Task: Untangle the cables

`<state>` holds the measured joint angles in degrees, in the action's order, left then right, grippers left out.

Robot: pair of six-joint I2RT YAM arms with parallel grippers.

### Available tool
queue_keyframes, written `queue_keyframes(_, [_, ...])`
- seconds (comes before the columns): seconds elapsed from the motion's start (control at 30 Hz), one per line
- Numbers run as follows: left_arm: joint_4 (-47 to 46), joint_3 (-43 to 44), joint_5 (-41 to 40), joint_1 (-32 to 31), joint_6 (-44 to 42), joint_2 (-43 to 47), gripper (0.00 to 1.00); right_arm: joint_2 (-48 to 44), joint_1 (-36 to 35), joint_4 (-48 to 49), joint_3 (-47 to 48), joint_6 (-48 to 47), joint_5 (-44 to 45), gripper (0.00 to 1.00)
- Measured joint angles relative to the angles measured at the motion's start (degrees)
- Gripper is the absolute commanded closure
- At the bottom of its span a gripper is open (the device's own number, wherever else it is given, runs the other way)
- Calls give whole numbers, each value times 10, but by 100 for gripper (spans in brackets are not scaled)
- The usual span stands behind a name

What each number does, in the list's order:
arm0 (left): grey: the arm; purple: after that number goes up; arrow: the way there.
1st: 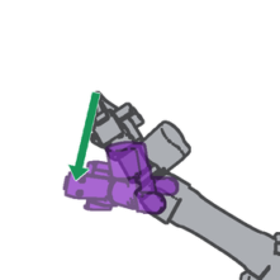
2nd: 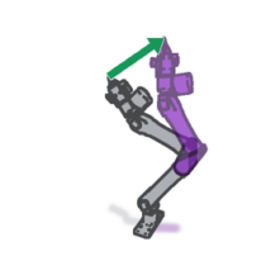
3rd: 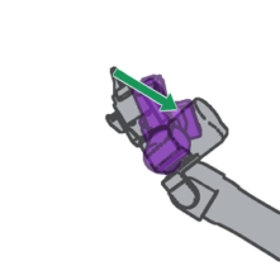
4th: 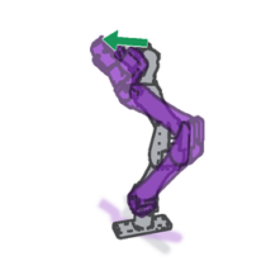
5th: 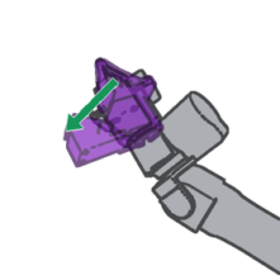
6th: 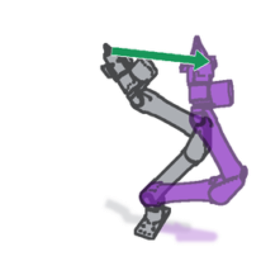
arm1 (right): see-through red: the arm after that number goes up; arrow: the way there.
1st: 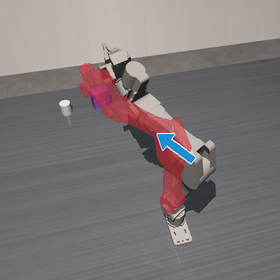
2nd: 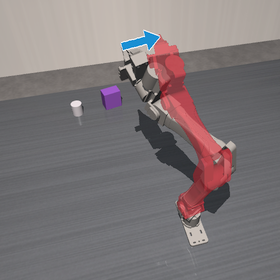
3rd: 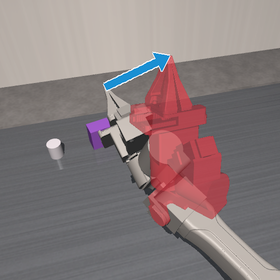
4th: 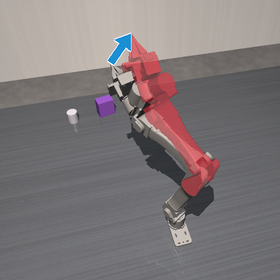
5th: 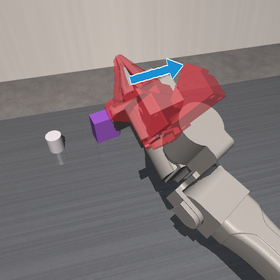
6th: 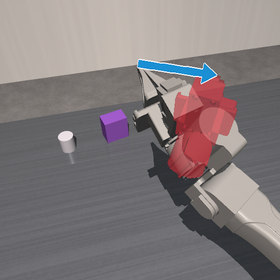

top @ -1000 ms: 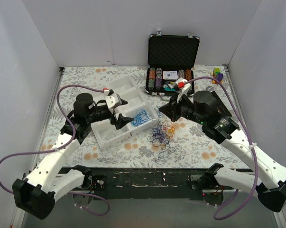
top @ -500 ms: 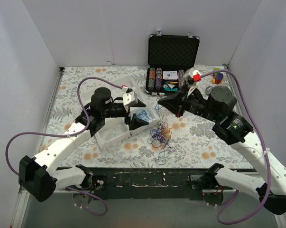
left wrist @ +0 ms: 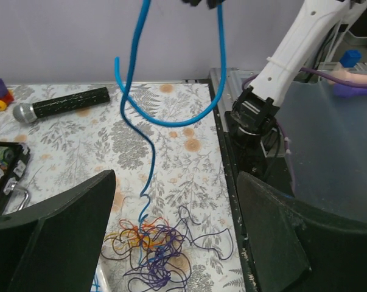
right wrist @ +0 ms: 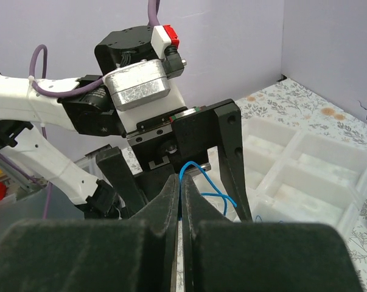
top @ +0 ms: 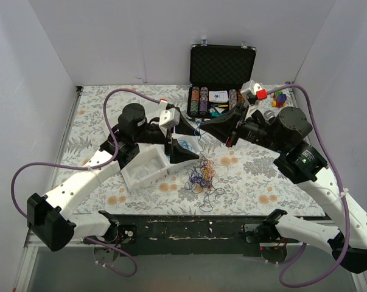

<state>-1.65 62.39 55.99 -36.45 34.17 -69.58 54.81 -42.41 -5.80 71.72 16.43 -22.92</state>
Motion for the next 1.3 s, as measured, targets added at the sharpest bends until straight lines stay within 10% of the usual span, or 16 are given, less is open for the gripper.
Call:
queue_keyframes(0.3, [26,45,92,-6,10,-10,24,18,0,1,33,-1,-9,99])
queue_keyframes(0.57, [-3,42,57,-8,29,-29,95,19,0,9,35,2,-24,99])
queue_keyframes(0.73, [-44,41,27,-8,53,-47,100,17,0,12,35,2,-26,99])
queue_keyframes(0.9, [-50,49,9,-8,60,-50,100,-7,0,12,4,2,-4,16])
queue_keyframes(1.3, [40,230,-27,6,-21,-44,100,-73,0,-27,-256,-16,109,10])
